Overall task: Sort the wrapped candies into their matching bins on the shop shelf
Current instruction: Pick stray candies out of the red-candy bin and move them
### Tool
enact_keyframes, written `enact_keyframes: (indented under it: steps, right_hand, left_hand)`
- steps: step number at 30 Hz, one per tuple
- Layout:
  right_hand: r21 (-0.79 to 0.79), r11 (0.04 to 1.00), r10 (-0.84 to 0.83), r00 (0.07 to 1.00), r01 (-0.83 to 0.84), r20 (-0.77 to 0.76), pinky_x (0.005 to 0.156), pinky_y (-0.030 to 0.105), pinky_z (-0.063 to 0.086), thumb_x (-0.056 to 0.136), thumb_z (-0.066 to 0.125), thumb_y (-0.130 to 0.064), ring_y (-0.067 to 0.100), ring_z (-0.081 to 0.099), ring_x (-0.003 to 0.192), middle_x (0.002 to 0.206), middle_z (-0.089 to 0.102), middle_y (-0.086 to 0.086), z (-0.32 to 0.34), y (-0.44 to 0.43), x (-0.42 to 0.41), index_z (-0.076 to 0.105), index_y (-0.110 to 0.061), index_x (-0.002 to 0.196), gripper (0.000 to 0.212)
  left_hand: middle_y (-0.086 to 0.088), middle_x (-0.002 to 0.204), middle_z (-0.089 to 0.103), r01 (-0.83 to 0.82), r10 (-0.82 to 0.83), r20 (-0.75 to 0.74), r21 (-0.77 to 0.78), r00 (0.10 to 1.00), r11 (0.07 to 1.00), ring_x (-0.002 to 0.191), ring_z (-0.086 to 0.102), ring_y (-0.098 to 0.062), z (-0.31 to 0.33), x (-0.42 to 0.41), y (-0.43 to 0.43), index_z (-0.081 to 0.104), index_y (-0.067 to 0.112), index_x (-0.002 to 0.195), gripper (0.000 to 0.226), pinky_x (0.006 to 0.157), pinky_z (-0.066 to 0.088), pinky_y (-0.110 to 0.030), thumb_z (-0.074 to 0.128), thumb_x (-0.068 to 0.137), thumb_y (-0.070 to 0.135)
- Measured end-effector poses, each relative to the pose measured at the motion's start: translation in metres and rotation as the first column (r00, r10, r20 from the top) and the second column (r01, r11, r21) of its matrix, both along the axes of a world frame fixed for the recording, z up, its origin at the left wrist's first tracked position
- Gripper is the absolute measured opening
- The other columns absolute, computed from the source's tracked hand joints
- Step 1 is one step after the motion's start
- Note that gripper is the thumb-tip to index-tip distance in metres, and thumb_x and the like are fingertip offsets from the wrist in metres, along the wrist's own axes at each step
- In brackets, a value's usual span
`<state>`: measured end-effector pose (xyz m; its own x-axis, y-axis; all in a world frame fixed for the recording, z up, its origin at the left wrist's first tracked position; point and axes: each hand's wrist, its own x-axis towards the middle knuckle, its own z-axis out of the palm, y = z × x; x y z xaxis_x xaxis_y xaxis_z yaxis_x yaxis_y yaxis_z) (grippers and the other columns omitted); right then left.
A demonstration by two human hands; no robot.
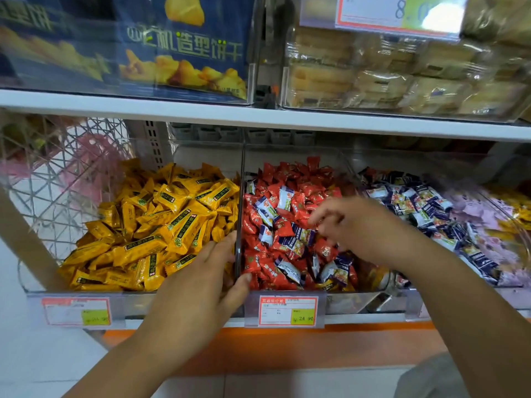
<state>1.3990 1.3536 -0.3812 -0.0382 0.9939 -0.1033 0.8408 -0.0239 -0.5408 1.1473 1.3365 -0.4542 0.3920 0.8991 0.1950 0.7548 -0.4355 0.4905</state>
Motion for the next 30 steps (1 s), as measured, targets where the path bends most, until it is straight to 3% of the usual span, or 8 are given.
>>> enact_keyframes:
  steps: [1, 4, 9, 12, 16, 19, 24, 30]
  right_hand:
    - [-0.119, 0.992, 0.064, 0.99, -0.049, 0.122, 0.067, 0.023, 0.051, 0.094, 0.059, -0.024, 0.01, 0.063, 0.08, 0.102, 0.064, -0.011, -0.002, -0.003, -0.001, 0.062, -0.038, 0.109, 0.021]
    - [-0.327, 0.939, 0.226, 0.906, -0.106, 0.357, 0.084, 0.028, 0.045, 0.085, 0.071, -0.032, 0.015, 0.054, 0.105, 0.124, 0.049, -0.007, -0.018, -0.004, -0.005, 0.049, -0.033, 0.131, 0.051]
    - [-0.317, 0.937, 0.266, 0.887, -0.147, 0.376, 0.085, 0.027, 0.044, 0.087, 0.066, -0.011, 0.026, 0.049, 0.114, 0.137, 0.035, 0.007, -0.041, 0.001, -0.001, 0.047, -0.032, 0.133, 0.054]
    - [-0.283, 0.944, 0.267, 0.899, -0.171, 0.346, 0.083, 0.021, 0.034, 0.088, 0.064, -0.008, 0.026, 0.041, 0.126, 0.138, 0.037, 0.009, -0.048, 0.0, 0.002, 0.053, -0.027, 0.13, 0.048]
    - [-0.169, 0.971, 0.206, 0.948, -0.167, 0.243, 0.084, 0.022, 0.04, 0.087, 0.069, -0.014, 0.023, 0.051, 0.109, 0.121, 0.048, 0.0, -0.046, -0.003, 0.002, 0.065, -0.033, 0.105, 0.026]
    - [-0.084, 0.989, 0.133, 0.984, -0.123, 0.122, 0.073, 0.02, 0.044, 0.086, 0.068, -0.008, 0.018, 0.057, 0.102, 0.108, 0.048, -0.01, -0.037, -0.007, 0.003, 0.061, -0.041, 0.082, 0.034]
    - [-0.04, 0.998, 0.054, 0.998, -0.056, -0.043, 0.054, 0.02, 0.048, 0.086, 0.066, -0.006, 0.007, 0.06, 0.066, 0.089, 0.047, -0.019, -0.018, -0.01, 0.003, 0.066, -0.039, 0.085, 0.033]
    - [-0.146, 0.982, 0.09, 0.977, -0.12, -0.196, 0.088, 0.04, 0.054, 0.078, 0.076, -0.02, 0.016, 0.06, 0.101, 0.113, 0.057, -0.008, -0.016, -0.012, -0.001, 0.067, -0.045, 0.09, 0.03]
  left_hand:
    - [0.022, 0.116, 0.043, 0.001, -0.001, -0.003, 0.003, 1.0, 1.0, 0.093, 0.059, -0.003, -0.001, -0.001, 0.0, 0.017, 0.043, 0.148, 0.072, 0.065, 0.05, -0.027, 0.026, 0.082, 0.068]
    - [0.024, 0.115, 0.041, 0.001, -0.001, -0.023, 0.006, 1.0, 1.0, 0.092, 0.058, -0.001, -0.003, -0.001, 0.0, 0.017, 0.043, 0.148, 0.079, 0.059, 0.044, -0.021, 0.016, 0.075, 0.072]
    - [0.028, 0.109, 0.039, -0.005, 0.005, -0.01, 0.007, 1.0, 1.0, 0.089, 0.054, 0.006, -0.001, 0.0, 0.0, 0.016, 0.044, 0.147, 0.066, 0.056, 0.039, -0.014, 0.035, 0.086, 0.06]
    - [0.026, 0.109, 0.04, 0.0, 0.0, -0.009, 0.008, 1.0, 1.0, 0.087, 0.054, 0.008, -0.002, 0.0, 0.0, 0.018, 0.043, 0.147, 0.066, 0.057, 0.041, -0.016, 0.037, 0.086, 0.059]
    - [0.027, 0.107, 0.04, 0.003, -0.003, -0.006, 0.008, 1.0, 1.0, 0.084, 0.054, 0.009, -0.002, 0.0, 0.001, 0.021, 0.043, 0.146, 0.064, 0.055, 0.037, -0.014, 0.036, 0.085, 0.059]
    - [0.028, 0.106, 0.039, 0.002, -0.002, -0.008, 0.003, 1.0, 1.0, 0.084, 0.054, 0.009, -0.002, 0.0, 0.001, 0.019, 0.043, 0.147, 0.065, 0.055, 0.037, -0.014, 0.037, 0.086, 0.059]
    - [0.027, 0.109, 0.04, -0.001, 0.001, -0.017, -0.003, 1.0, 1.0, 0.085, 0.055, 0.007, -0.001, 0.0, 0.001, 0.018, 0.042, 0.147, 0.067, 0.055, 0.038, -0.014, 0.033, 0.085, 0.061]
    - [0.026, 0.113, 0.041, 0.005, -0.005, -0.015, -0.009, 1.0, 1.0, 0.082, 0.057, 0.002, -0.001, 0.0, 0.001, 0.019, 0.04, 0.148, 0.071, 0.057, 0.04, -0.016, 0.031, 0.083, 0.063]
